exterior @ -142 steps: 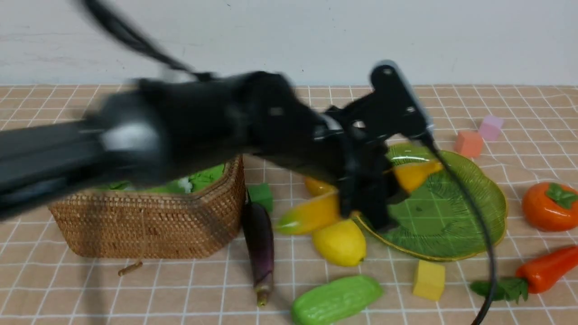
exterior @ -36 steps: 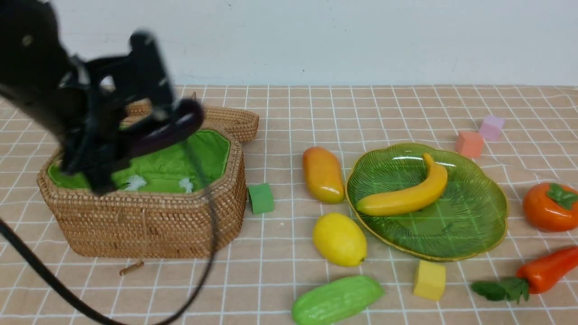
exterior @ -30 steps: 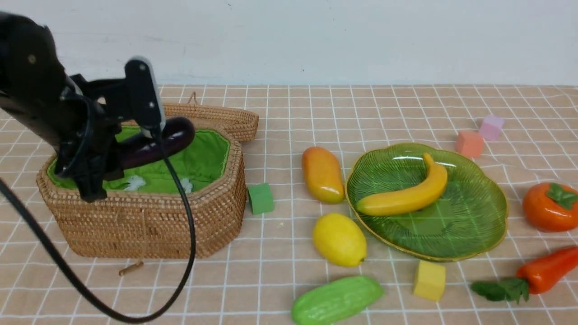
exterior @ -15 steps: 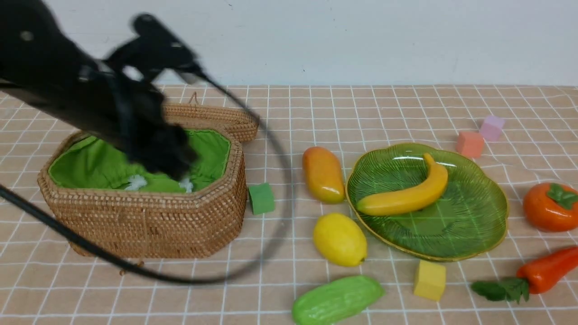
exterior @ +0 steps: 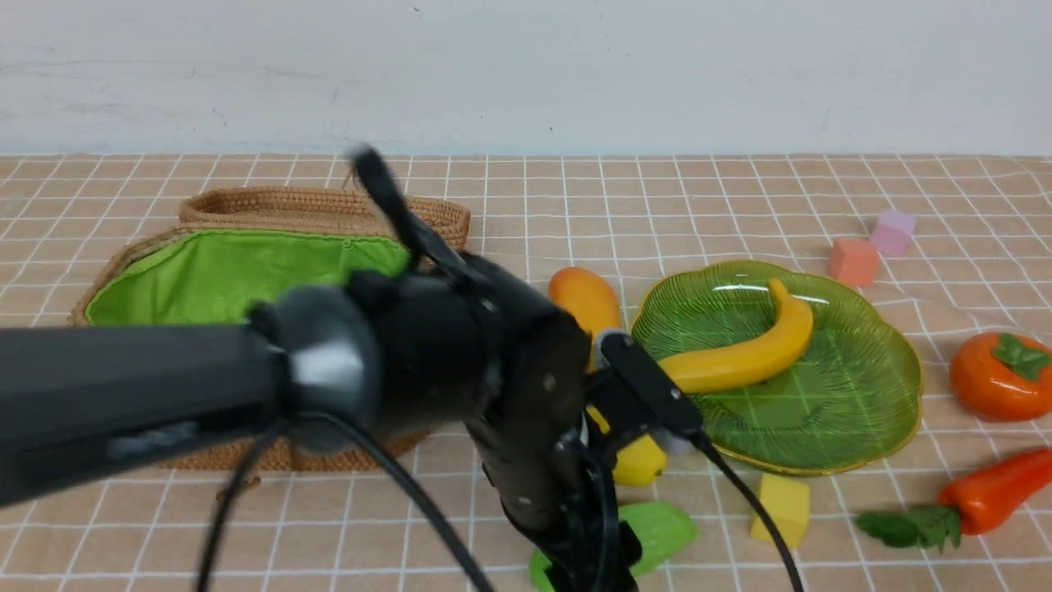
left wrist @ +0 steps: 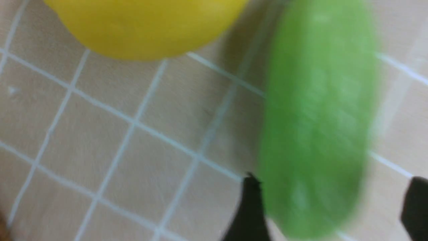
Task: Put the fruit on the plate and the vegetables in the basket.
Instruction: Take a chayote with your left arm and place it on the basket on the left.
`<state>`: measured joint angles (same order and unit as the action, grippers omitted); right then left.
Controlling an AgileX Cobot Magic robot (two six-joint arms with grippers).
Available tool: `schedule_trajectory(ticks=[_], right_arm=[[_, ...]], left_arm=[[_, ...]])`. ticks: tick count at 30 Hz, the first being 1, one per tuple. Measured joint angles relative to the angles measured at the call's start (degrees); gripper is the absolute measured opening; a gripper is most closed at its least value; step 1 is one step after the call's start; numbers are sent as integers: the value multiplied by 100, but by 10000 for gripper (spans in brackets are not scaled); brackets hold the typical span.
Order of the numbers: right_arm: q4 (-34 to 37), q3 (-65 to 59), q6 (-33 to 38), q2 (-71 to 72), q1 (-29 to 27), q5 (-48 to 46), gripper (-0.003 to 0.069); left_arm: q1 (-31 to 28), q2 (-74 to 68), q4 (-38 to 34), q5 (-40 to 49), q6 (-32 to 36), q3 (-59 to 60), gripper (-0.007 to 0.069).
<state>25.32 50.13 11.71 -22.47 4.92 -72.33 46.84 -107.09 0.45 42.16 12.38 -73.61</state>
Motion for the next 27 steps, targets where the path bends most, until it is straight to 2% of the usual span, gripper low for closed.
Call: schedule_trajectory(ticks=[3,4,6,7,8,11,14,17,18,22,26,27], right_arm=[[0,0,0,0,0,0,136],[0,0,0,0,0,0,138],[0,0,0,0,0,0,138],[0,0,0,0,0,0,138],[6,0,0,0,0,0,138],[18,0,0,0,0,0,140],[22,0,0,0,0,29,141],[22,0,0,0,0,112,141],[22,0,0,0,0,125,141],[22,0,5,0,0,261,143],[22,0,5,0,0,273,144],[22,0,5,0,0,273,144]], left_arm=[[0,-292,148,-181,-134,0,604],[0,-397,175,-186,-162,0,584],[0,-474,168,-135,-190,0,493],[0,-474,196,-82,-190,-4,422],[0,-443,266,16,-190,-11,410],[0,-305,442,348,-123,-11,421],[-6,512,993,1125,-25,-4,421],[-207,1377,1581,1331,100,-4,421],[-274,1435,1581,1331,100,-4,421],[-1599,2173,1902,863,654,-11,421],[-2992,2033,1507,279,1384,-11,421],[-3044,2018,1477,220,1424,-11,421]])
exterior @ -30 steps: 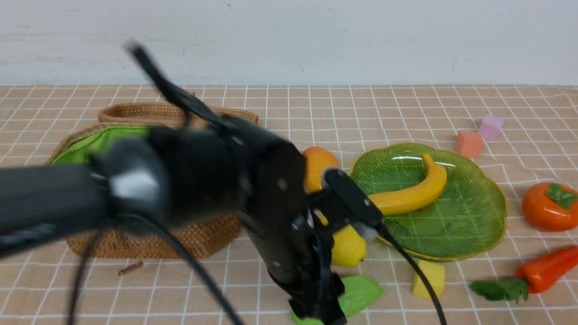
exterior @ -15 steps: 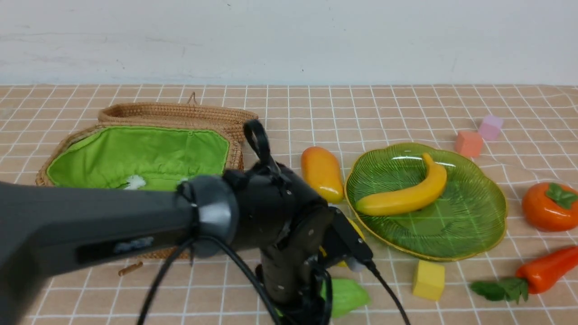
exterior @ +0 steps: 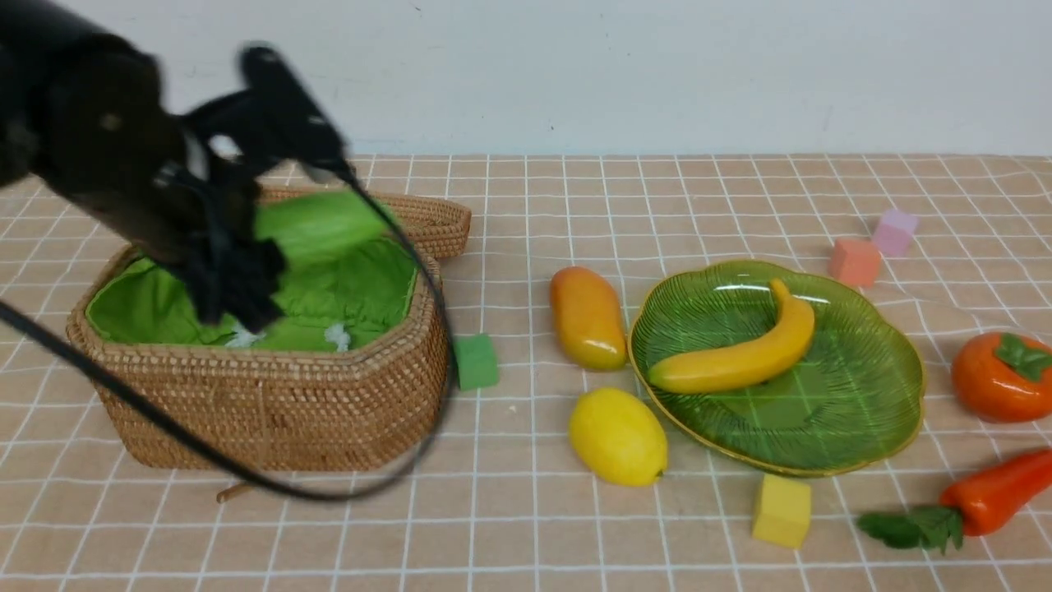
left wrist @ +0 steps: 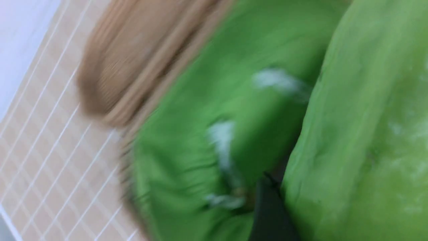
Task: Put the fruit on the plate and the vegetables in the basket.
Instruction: Take a chayote with your left arm and place it on the basket on the left, then use the right arm to grab a lemon and put it into the right plate
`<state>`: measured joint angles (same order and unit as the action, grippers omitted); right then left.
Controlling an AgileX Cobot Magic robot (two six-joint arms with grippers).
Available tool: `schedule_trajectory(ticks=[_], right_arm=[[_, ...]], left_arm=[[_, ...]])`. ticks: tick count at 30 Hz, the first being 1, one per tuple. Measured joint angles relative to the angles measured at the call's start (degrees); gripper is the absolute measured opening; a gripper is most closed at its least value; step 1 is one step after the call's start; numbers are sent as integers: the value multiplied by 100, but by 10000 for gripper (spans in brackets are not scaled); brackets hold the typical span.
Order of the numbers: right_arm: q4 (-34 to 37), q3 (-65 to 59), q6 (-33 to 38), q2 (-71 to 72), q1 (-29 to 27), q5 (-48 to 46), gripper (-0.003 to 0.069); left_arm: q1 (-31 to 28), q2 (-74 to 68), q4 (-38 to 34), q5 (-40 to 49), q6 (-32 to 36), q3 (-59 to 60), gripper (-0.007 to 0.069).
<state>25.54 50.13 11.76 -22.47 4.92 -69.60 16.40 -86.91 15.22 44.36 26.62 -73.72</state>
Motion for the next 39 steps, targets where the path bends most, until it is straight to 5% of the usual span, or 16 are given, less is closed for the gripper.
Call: schedule_trajectory(ticks=[2,7,11,16,17,19,22,27,32,39], right_arm=[[0,0,0,0,0,1,144],[7,0,0,-21,0,133,144],[130,0,0,-410,0,139,144],[413,0,8,-1235,0,298,144],[482,0,39,-1425,0,351,141],[720,65,237,-2045,0,440,113],[1050,236,547,-2866,27,486,42],[1031,770,620,-4114,962,908,8],[-279,1742,-36,-5552,2411,1431,22],[-1968,2903,-814,-7347,3047,1481,187]], left_arm=[[-420,-164,-232,-221,340,0,427],[-753,-413,-422,-340,483,18,647],[-534,-298,-665,-304,-4,18,654],[-5,272,-1142,-186,-1654,18,456],[158,477,-1189,-125,-1980,28,387],[580,1048,-1262,-28,-2585,230,130],[1090,1826,-1284,-73,-2803,792,-14],[1731,3370,-1367,-422,-3312,2162,-13],[1845,4748,-1388,-574,-3643,3340,-13],[1845,5838,-1388,-941,-3660,4103,-13]])
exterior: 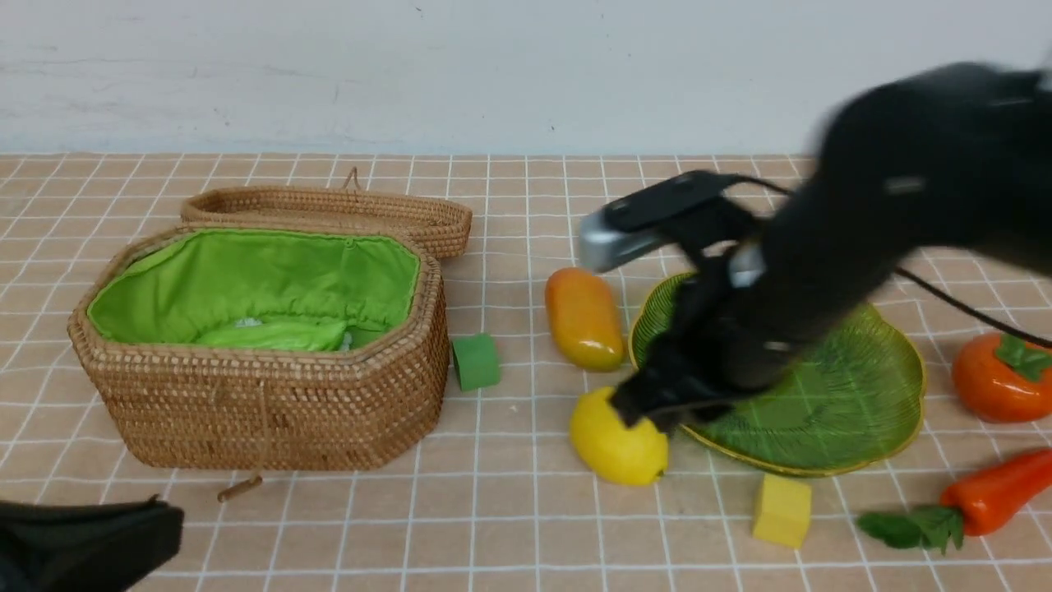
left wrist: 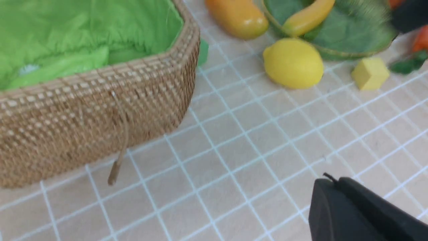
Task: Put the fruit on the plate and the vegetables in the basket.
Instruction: Use the right arm to grab a lemon and put it into the right plate
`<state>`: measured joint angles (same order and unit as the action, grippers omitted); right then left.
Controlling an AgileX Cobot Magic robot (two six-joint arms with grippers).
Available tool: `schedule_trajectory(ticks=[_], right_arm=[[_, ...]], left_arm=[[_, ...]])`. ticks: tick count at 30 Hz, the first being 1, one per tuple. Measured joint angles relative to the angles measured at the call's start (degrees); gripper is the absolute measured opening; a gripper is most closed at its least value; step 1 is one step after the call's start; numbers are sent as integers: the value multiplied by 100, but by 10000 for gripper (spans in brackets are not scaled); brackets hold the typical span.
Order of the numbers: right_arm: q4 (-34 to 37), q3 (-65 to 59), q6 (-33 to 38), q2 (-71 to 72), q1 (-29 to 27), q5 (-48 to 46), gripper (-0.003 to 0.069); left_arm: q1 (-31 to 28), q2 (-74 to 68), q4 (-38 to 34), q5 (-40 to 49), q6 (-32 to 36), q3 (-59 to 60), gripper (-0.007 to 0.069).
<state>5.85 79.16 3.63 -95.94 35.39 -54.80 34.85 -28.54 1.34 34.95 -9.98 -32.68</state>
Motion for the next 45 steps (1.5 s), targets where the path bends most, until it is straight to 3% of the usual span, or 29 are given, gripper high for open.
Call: schedule_trajectory(ticks=[1,6,8,11,24,39,45], right_arm=[[-176,261,-123,-426,0,13,282],[-386,879,-176,-1422,-18,78,536],[-464,1030,-176,-1618,-18,183,608],[-509,1154,-176,-1826,-18,367,651],[-713,1236,-118,-2225,-18,699,598],[-375,1306,-112,-2654,45,469,613],[-234,1305,-112,-2678,45,327,573]], left_arm=[[0,199,0,-143,0,71,-13],[0,453,0,-290,-5,85,-13],[0,453,0,-287,-10,90,-13],[0,453,0,-287,-15,96,-13],[0,453,5,-287,-15,96,-13],[0,453,5,-287,-15,96,-13],[0,453,5,-287,15,96,-13]])
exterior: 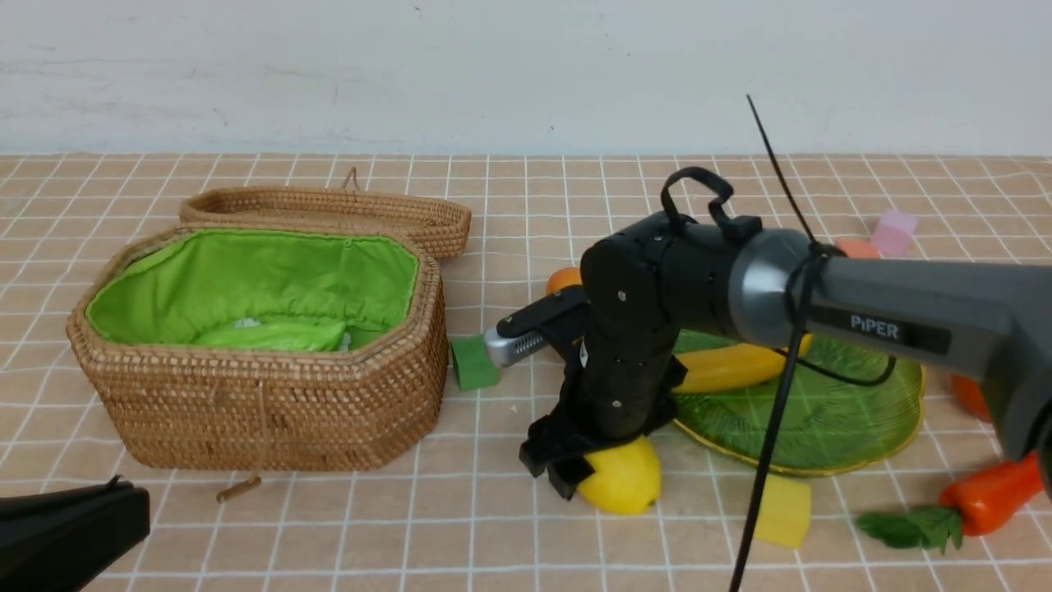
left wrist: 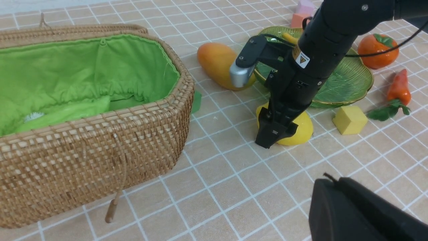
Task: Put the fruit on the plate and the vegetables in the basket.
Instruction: Use the right arm to grab a lemon and put it into the right plate, then use the right arm to grab a mango and put it into the right plate
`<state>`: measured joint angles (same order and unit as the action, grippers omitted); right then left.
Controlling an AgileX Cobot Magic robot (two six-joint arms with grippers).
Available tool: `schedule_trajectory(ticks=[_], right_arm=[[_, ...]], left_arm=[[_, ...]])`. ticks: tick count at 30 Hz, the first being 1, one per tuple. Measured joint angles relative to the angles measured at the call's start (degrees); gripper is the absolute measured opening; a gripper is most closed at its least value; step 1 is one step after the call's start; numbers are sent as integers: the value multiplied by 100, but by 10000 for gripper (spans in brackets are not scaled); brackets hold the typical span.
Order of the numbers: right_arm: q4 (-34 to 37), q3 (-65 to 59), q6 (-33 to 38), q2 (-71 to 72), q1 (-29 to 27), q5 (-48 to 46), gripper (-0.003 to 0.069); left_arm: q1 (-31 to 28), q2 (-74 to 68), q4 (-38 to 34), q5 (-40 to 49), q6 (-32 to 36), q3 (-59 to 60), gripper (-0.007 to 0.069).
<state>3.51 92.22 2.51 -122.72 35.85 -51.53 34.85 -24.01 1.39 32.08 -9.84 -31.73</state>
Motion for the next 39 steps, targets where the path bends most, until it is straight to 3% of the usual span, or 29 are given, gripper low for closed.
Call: schedule_trajectory(ticks=[9,15,19,23,29,34,39], right_arm=[[-128,238,-251,871,-158,-545,573],[-877,157,-1291,1390,-1575,-814,573],[-562,-318,-1480,1179,-2463,-533,573],[-265,-445,-1499,948,-2755,-189,582],[-240,-266,-1499,935,-2815,-309,681],[-105,372,-1421,1082,-2754,-826,657],[582,976,-462,1122,-2270,-617,583]], left_arm=[[0,0,23,-33,275,0,-13],[0,0,28,-88,527,0,-13],[0,0,28,-101,575,0,-13],[0,0,23,-147,616,0,-13],[0,0,18,-154,635,0,-13],[0,0,23,-178,635,0,-13],[0,0,66,-258,677,0,-13]])
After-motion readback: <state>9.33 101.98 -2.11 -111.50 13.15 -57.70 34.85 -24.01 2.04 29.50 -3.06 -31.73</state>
